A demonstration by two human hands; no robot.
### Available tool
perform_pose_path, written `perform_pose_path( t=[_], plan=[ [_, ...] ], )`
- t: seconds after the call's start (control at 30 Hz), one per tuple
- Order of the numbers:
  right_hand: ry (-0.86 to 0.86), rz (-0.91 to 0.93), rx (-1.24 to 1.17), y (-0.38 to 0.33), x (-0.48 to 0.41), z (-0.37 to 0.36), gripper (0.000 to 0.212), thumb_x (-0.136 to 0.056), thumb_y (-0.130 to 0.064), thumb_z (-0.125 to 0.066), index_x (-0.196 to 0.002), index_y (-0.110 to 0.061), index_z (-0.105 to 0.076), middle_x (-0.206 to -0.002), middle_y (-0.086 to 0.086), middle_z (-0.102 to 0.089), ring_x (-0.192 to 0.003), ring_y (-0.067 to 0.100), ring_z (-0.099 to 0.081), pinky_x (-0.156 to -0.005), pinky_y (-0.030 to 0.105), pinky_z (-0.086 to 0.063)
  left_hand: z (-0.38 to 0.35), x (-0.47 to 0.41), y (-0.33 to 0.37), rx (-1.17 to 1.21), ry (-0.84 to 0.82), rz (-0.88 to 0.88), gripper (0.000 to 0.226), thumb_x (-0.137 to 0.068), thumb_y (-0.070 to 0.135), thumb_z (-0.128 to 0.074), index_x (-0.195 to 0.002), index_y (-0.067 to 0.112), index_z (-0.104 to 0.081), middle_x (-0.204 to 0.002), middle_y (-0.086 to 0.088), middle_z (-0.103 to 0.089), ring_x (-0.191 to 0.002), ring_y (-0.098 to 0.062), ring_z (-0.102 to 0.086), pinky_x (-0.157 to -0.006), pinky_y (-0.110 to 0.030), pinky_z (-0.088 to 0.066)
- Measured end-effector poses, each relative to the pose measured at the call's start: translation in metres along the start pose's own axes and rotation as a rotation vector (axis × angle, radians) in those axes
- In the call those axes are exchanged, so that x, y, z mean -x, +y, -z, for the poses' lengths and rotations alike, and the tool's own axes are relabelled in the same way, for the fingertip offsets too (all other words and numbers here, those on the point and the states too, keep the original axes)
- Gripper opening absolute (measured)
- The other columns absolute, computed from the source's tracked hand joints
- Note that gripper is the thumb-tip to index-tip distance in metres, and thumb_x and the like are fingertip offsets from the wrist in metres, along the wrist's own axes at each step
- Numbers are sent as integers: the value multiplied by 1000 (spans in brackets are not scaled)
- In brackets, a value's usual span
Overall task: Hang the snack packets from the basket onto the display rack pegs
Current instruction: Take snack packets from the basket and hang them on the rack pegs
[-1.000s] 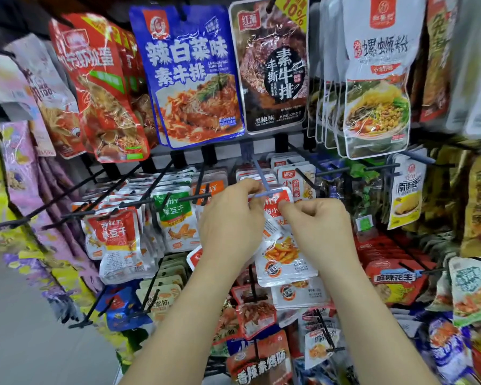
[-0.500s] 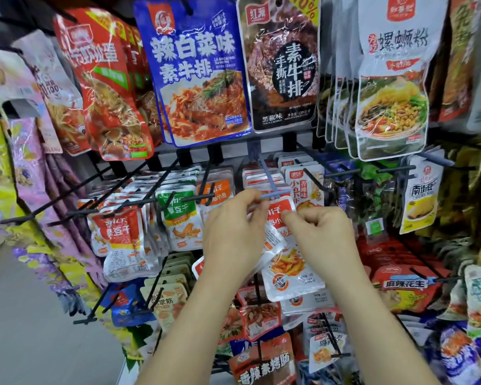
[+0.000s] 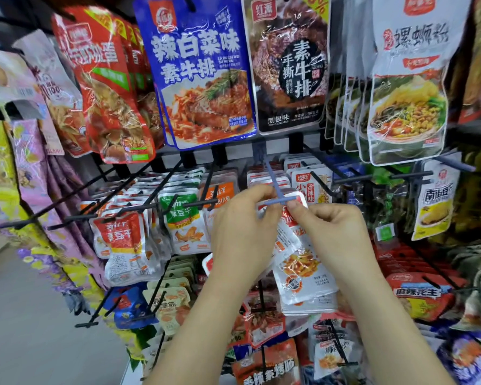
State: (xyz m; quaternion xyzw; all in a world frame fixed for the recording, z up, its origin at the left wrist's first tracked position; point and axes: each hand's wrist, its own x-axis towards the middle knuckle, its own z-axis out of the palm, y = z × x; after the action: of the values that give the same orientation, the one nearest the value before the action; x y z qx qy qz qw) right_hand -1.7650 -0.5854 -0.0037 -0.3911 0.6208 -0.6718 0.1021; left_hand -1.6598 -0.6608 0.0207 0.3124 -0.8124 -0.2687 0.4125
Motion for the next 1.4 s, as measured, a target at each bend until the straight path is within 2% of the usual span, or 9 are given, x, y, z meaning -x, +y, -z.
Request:
perform_pose_path(
  t=[0.17, 0.3, 0.7, 0.87, 1.0, 1.1, 1.17, 1.27, 1.4],
  plan=[
    [5, 34, 38, -2, 0, 1, 60, -89, -31, -68, -44, -9, -36, -42, -5, -22, -44, 13, -21, -46, 23, -21, -4, -1, -4, 277, -68, 137, 13, -94, 13, -58, -95, 21, -69, -54, 20, -53, -44, -1, -42, -48, -16, -34],
    [-14, 43, 62, -5, -1, 1, 62, -89, -30, -68, -39, -16, -34, -38, -9, -22, -40, 12, -21, -43, 20, -24, -2, 0, -6, 393, -22, 183, 15, -92, 10, -63, -104, 11, -72, -65, 12, -61, -43, 6, -48, -45, -5, -33],
    [-68, 34, 181, -4, -9, 4, 64, -89, -31, -67, -40, -17, -29, -38, -8, -20, -41, 11, -20, -45, 22, -24, -7, -5, -7, 391, 37, 186, 20, -91, 9, -63, -79, 24, -65, -61, 12, -57, -43, 4, -44, -43, -9, -33],
    [4, 29, 246, 10, -4, -5, 70, -89, -47, -63, -37, -16, -27, -34, -5, -24, -37, 12, -24, -48, 30, -24, -4, 14, -20, 349, -48, 200, 23, -87, 23, -70, -98, 34, -54, -50, 11, -52, -43, -5, -41, -43, -18, -35],
    [-35, -38, 216, 15, -2, 3, 67, -86, -49, -64, -37, -17, -33, -36, -7, -26, -40, 10, -26, -52, 30, -30, -3, 19, -29, 305, -35, 218, 26, -83, 22, -74, -94, 32, -53, -46, 12, -51, -39, -4, -37, -43, -19, -34],
    [-35, -96, 156, 22, 6, 24, 34, -88, -29, -70, -55, -24, -64, -46, -10, -56, -46, 10, -47, -47, 19, -39, -7, 6, -41, 253, 37, 227, 20, -82, 26, -75, -88, 28, -56, -45, 12, -41, -42, -8, -32, -48, -28, -34],
    [-50, -155, 37, 25, 13, 41, 17, -89, -17, -68, -74, -23, -71, -46, -8, -53, -41, 19, -39, -39, 22, -33, -11, 3, -46, 207, 29, 202, 22, -83, 28, -74, -82, 28, -53, -48, 12, -42, -45, -10, -34, -50, -37, -36],
    [-117, -123, -52, 21, 15, 51, 23, -90, -6, -66, -87, -28, -69, -59, -3, -56, -49, 22, -34, -48, 30, -30, -18, 4, -49, 152, 25, 168, 24, -85, 32, -72, -81, 30, -48, -55, 12, -51, -50, -11, -43, -52, -41, -43],
    [-136, -149, -225, 12, 12, 37, 43, -81, -1, -73, -116, -24, -63, -97, -6, -76, -78, 13, -72, -67, 28, -57, -21, 8, -51, 34, 54, 101, 27, -84, 39, -70, -87, 37, -43, -66, 13, -59, -59, -1, -54, -55, -28, -41]
  ],
)
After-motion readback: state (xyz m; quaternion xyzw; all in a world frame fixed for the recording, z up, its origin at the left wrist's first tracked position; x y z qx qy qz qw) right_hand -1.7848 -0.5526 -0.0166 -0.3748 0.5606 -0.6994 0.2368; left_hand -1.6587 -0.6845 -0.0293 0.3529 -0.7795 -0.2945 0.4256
